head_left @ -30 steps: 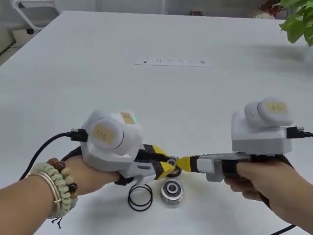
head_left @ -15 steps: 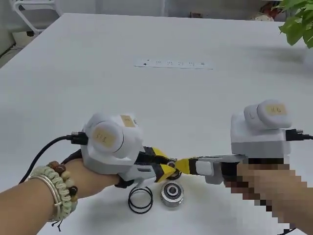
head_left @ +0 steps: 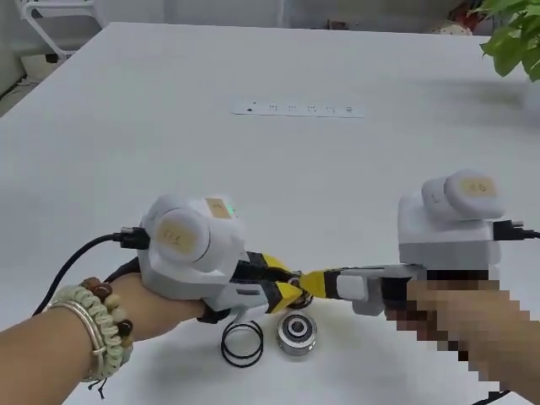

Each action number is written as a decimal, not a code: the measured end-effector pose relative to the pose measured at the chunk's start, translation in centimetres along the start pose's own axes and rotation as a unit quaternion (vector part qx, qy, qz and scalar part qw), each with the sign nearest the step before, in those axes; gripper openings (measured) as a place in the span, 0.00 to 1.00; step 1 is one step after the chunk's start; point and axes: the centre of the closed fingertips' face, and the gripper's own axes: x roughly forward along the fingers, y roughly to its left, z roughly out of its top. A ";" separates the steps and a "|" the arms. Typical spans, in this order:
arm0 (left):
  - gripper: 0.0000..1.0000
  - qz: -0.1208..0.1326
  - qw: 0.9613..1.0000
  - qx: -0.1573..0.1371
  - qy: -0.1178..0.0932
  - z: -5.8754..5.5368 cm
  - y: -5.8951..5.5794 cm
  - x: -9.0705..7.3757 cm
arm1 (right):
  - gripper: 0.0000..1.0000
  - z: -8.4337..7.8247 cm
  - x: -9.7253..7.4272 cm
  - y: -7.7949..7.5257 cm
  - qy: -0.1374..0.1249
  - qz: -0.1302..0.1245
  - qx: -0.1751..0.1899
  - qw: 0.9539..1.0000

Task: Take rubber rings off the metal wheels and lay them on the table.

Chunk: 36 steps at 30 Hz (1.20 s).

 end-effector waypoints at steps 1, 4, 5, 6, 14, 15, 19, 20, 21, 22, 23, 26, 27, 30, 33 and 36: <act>0.13 0.000 1.000 0.000 0.000 0.0 0.0 0.0 | 0.00 0.0 -0.1 0.0 -0.001 0.002 0.000 1.000; 0.13 -0.001 1.000 -0.001 -0.001 0.0 0.0 0.0 | 0.00 0.0 -0.1 0.2 -0.002 0.004 0.002 1.000; 0.13 -0.001 1.000 -0.001 -0.001 0.0 0.0 0.0 | 0.00 0.0 -0.1 0.2 -0.003 0.005 0.002 1.000; 0.13 -0.001 1.000 -0.001 -0.001 0.0 0.0 0.0 | 0.00 0.1 -0.1 0.2 -0.003 0.005 0.002 1.000; 0.13 -0.002 1.000 -0.001 -0.002 0.0 0.0 0.0 | 0.00 0.1 -0.2 0.3 -0.004 0.011 0.002 1.000; 0.13 -0.003 1.000 -0.001 -0.002 0.0 0.0 0.0 | 0.00 0.1 -0.2 0.4 -0.005 0.012 0.002 1.000; 0.13 -0.003 1.000 -0.001 -0.002 0.0 0.0 0.0 | 0.00 0.2 -0.2 0.6 -0.005 0.014 -0.001 1.000; 0.13 -0.003 1.000 -0.001 -0.002 0.0 0.0 0.0 | 0.00 0.1 -0.2 0.7 -0.004 0.017 0.000 1.000; 0.13 -0.003 1.000 -0.001 -0.002 0.0 0.0 0.0 | 0.00 0.1 -0.2 0.7 -0.004 0.016 -0.001 1.000; 0.13 -0.003 1.000 -0.001 -0.002 0.0 0.0 0.0 | 0.00 0.1 -0.2 0.7 -0.004 0.015 -0.004 1.000; 0.13 -0.003 1.000 -0.001 -0.002 0.0 0.0 0.0 | 0.00 0.1 -0.2 0.6 -0.004 0.014 -0.005 1.000; 0.13 -0.003 1.000 -0.001 -0.002 0.0 0.0 0.0 | 0.00 0.1 -0.2 0.7 -0.004 0.016 -0.008 1.000; 0.13 -0.003 1.000 -0.001 -0.002 0.0 0.0 0.0 | 0.00 0.1 -0.2 0.8 -0.004 0.018 -0.008 1.000; 0.13 -0.002 1.000 -0.001 -0.003 0.0 0.0 0.0 | 0.00 0.2 -0.2 0.9 -0.005 0.021 -0.010 1.000; 0.13 0.000 1.000 0.002 0.000 0.0 0.0 0.0 | 0.00 0.3 -0.2 0.4 -0.008 0.012 -0.007 1.000; 0.13 0.005 1.000 0.005 0.004 0.0 -0.1 0.1 | 0.00 0.1 -0.3 0.2 -0.007 0.010 0.001 1.000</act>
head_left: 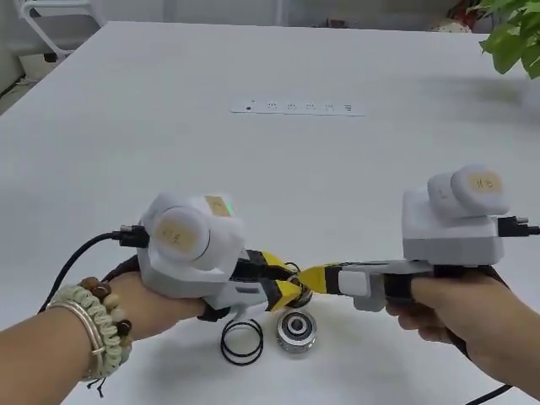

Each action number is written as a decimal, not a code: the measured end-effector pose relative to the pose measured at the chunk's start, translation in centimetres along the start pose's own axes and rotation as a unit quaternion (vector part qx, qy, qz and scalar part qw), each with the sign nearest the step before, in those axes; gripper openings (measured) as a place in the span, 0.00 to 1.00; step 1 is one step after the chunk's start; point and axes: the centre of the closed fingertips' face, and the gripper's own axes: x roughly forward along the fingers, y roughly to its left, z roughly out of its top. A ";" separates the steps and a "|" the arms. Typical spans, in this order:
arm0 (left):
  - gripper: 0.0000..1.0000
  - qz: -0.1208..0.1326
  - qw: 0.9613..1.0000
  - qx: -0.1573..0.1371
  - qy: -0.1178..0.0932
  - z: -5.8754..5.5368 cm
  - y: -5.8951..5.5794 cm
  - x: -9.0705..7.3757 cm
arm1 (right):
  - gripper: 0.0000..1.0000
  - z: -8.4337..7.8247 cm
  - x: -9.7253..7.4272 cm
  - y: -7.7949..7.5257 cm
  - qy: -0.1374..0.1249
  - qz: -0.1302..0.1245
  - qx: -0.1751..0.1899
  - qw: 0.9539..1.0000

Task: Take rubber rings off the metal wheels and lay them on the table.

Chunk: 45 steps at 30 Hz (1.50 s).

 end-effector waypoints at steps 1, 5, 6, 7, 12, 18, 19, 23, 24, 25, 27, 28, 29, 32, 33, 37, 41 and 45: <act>0.14 0.002 1.000 0.001 0.000 0.0 0.0 0.0 | 0.00 -0.2 0.0 0.0 0.004 -0.001 0.005 1.000; 0.14 0.004 1.000 0.007 0.007 0.1 -0.1 0.1 | 0.00 -0.6 0.0 -0.3 0.011 -0.010 -0.004 1.000; 0.14 0.003 1.000 0.007 0.009 0.1 -0.1 0.1 | 0.00 -0.6 0.0 -0.4 0.012 -0.010 -0.004 1.000; 0.14 0.003 1.000 0.005 0.011 0.1 -0.1 0.1 | 0.00 -0.6 0.0 -0.4 0.012 -0.011 -0.004 1.000; 0.18 -0.004 1.000 -0.022 0.021 0.1 -0.3 0.1 | 0.00 -0.8 -0.1 -1.0 0.017 -0.021 0.003 1.000; 0.19 -0.010 1.000 -0.003 0.019 1.2 -0.8 -0.4 | 0.00 -0.2 -0.4 -0.7 0.003 -0.017 0.013 1.000; 0.20 -0.011 1.000 -0.002 0.017 1.4 -0.9 -0.6 | 0.00 -0.1 -0.4 -0.6 0.002 -0.016 0.013 1.000; 0.26 -0.014 1.000 0.019 0.007 2.8 -1.4 -1.4 | 0.00 0.1 -0.6 0.0 -0.002 -0.001 0.019 1.000; 0.27 -0.013 1.000 0.026 0.003 3.1 -1.4 -1.6 | 0.00 0.1 -0.6 0.1 -0.003 0.000 0.019 1.000; 0.28 -0.013 0.999 0.033 0.000 3.5 -1.5 -1.9 | 0.00 0.2 -0.7 0.2 -0.003 0.000 0.015 1.000; 0.29 -0.013 0.999 0.037 -0.010 4.3 -1.6 -2.4 | 0.00 0.2 -0.7 0.4 -0.003 0.002 0.012 1.000; 0.30 -0.014 0.999 0.036 -0.013 4.5 -1.7 -2.5 | 0.00 0.3 -0.7 0.5 -0.004 0.003 0.012 1.000; 0.31 -0.014 0.999 0.037 -0.015 4.6 -1.7 -2.6 | 0.00 0.3 -0.8 0.6 -0.005 0.005 0.012 1.000; 0.33 -0.009 0.998 0.052 -0.015 5.0 -1.6 -3.1 | 0.00 0.6 -0.9 1.1 -0.008 0.009 0.005 1.000; 0.33 -0.005 0.998 0.060 -0.014 5.1 -1.5 -3.3 | 0.00 0.6 -0.9 1.3 -0.008 0.010 0.002 1.000; 0.35 0.002 0.997 0.075 -0.020 5.8 -1.3 -4.3 | 0.00 1.6 -1.1 2.0 -0.026 0.020 -0.003 0.999; 0.39 0.003 0.997 0.067 -0.034 6.4 -0.9 -5.2 | 0.00 2.2 -1.3 2.2 -0.040 0.030 0.005 0.999; 0.42 0.008 0.997 0.065 -0.030 6.2 -0.6 -6.3 | 0.00 2.5 -1.4 2.3 -0.045 0.035 0.010 0.998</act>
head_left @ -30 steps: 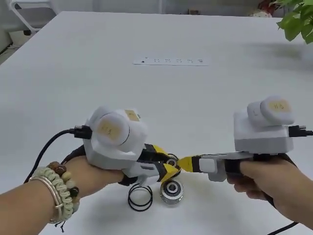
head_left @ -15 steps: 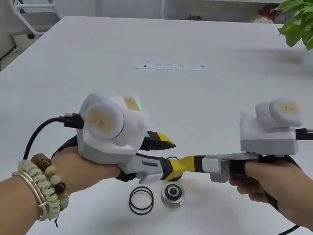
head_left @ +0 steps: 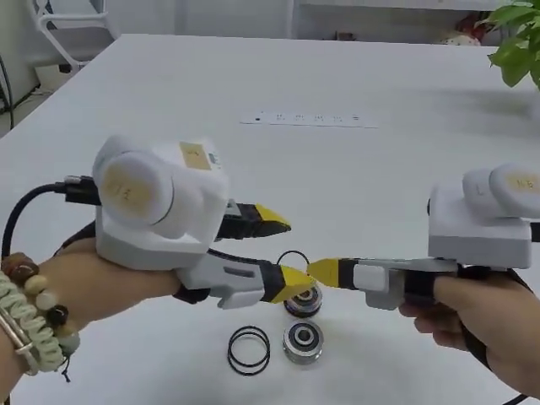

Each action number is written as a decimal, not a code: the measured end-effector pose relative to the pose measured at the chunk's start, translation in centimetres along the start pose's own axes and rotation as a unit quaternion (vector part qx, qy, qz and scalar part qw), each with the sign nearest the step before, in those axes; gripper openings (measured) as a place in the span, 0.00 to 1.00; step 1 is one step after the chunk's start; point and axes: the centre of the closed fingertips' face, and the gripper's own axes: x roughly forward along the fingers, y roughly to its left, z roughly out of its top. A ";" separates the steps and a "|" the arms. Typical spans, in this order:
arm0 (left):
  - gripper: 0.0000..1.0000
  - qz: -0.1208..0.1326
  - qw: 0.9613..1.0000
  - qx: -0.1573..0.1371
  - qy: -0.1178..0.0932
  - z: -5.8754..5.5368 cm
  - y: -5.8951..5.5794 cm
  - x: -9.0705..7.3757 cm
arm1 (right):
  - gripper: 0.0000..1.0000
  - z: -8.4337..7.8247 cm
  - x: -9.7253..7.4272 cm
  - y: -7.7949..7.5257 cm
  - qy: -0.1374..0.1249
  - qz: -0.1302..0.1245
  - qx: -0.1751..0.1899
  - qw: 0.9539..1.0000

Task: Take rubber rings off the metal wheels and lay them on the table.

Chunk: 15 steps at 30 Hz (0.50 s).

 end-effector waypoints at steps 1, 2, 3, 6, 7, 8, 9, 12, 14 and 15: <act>0.43 0.004 1.000 0.005 0.004 -0.1 0.1 -0.5 | 0.00 0.1 0.0 0.0 -0.002 0.001 0.001 1.000; 0.44 0.007 1.000 0.007 0.006 0.0 0.2 -1.0 | 0.00 0.2 0.0 0.1 -0.003 0.003 0.003 1.000; 0.46 0.008 1.000 0.007 0.006 0.0 0.2 -1.4 | 0.00 0.2 0.0 0.2 -0.005 0.005 0.003 1.000; 0.51 0.020 1.000 0.007 0.003 0.2 0.4 -3.1 | 0.00 0.4 0.0 0.4 -0.008 0.010 0.005 1.000; 0.51 0.022 1.000 0.007 0.003 0.2 0.4 -3.5 | 0.00 0.4 0.0 0.6 -0.007 0.014 0.006 1.000; 0.51 0.025 1.000 0.007 0.004 0.2 0.4 -4.0 | 0.00 0.4 0.0 0.7 -0.007 0.016 0.007 1.000; 0.52 0.025 1.000 0.005 0.006 0.0 0.3 -4.7 | 0.00 0.3 0.1 0.8 -0.006 0.019 0.006 1.000; 0.55 0.025 1.000 -0.009 0.003 -0.2 -0.1 -6.2 | 0.00 0.1 0.4 1.2 0.000 0.025 0.004 1.000; 0.57 0.033 0.999 -0.012 0.000 -0.4 -0.3 -7.5 | 0.00 -0.1 0.5 1.5 0.005 0.028 0.000 1.000; 0.58 0.040 0.999 -0.015 0.000 -0.6 -0.4 -8.2 | 0.00 -0.2 0.6 1.6 0.007 0.030 -0.001 1.000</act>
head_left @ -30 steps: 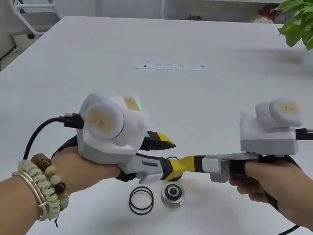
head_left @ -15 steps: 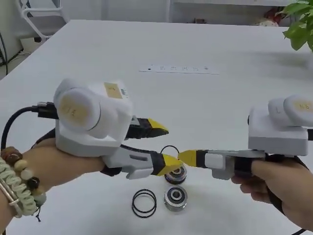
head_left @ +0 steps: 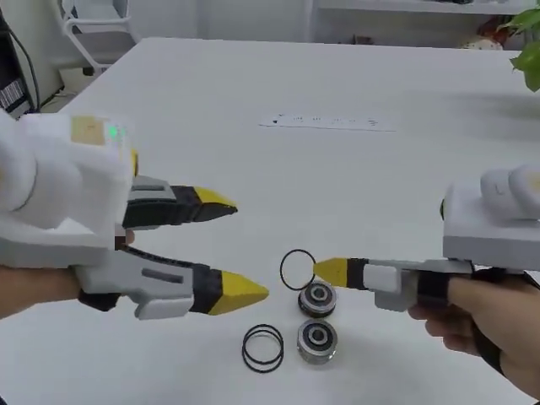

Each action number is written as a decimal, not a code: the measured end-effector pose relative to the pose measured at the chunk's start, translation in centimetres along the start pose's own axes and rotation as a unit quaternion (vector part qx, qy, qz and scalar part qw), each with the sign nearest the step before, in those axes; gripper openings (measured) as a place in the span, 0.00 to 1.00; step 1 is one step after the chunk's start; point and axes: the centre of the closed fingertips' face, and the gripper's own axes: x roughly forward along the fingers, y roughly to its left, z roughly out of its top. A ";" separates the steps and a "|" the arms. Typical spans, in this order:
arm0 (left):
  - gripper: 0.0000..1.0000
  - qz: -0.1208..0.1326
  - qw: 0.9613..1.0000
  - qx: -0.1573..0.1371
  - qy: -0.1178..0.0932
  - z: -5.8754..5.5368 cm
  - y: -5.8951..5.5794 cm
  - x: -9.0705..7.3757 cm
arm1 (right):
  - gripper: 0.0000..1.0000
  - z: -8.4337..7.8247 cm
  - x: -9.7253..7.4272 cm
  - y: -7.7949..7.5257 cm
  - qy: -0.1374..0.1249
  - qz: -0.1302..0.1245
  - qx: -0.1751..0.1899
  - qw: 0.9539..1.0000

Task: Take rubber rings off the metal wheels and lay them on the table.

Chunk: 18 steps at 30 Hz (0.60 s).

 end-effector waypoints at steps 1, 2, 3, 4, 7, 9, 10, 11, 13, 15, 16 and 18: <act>0.58 0.005 1.000 -0.004 -0.001 -0.1 0.0 -0.5 | 0.00 -0.1 0.1 0.2 0.003 0.004 0.000 1.000; 0.59 0.008 1.000 -0.008 -0.002 -0.3 0.0 -1.0 | 0.00 -0.2 0.2 0.4 0.004 0.006 -0.001 1.000; 0.60 0.014 1.000 -0.015 -0.004 -0.6 0.1 -1.6 | 0.00 -0.3 0.3 0.6 0.006 0.009 -0.003 1.000; 0.61 0.020 1.000 -0.020 -0.006 -0.7 0.2 -2.1 | 0.00 -0.4 0.4 0.8 0.010 0.013 -0.006 1.000; 0.63 0.041 0.998 -0.043 -0.009 -1.7 0.4 -3.7 | 0.00 -0.8 0.7 1.4 0.020 0.021 -0.015 0.999; 0.63 0.053 0.997 -0.053 -0.003 -2.5 0.5 -4.5 | 0.00 -1.1 0.9 1.7 0.027 0.026 -0.019 0.999; 0.63 0.056 0.997 -0.055 -0.001 -2.7 0.5 -4.8 | 0.00 -1.3 0.9 1.9 0.031 0.028 -0.020 0.999; 0.63 0.061 0.997 -0.057 0.001 -3.0 0.4 -5.2 | 0.00 -1.5 1.0 2.0 0.034 0.030 -0.022 0.999; 0.63 0.072 0.995 -0.066 0.001 -3.4 0.5 -5.8 | 0.00 -1.9 1.2 2.3 0.044 0.034 -0.029 0.998; 0.63 0.081 0.994 -0.074 -0.001 -3.7 0.5 -6.4 | 0.00 -2.4 1.5 2.4 0.055 0.038 -0.034 0.997; 0.63 0.086 0.993 -0.079 -0.002 -3.9 0.5 -6.6 | 0.00 -2.6 1.6 2.6 0.059 0.040 -0.037 0.997; 0.63 0.090 0.992 -0.086 -0.003 -4.1 0.3 -6.9 | 0.00 -3.3 1.8 2.9 0.073 0.044 -0.044 0.995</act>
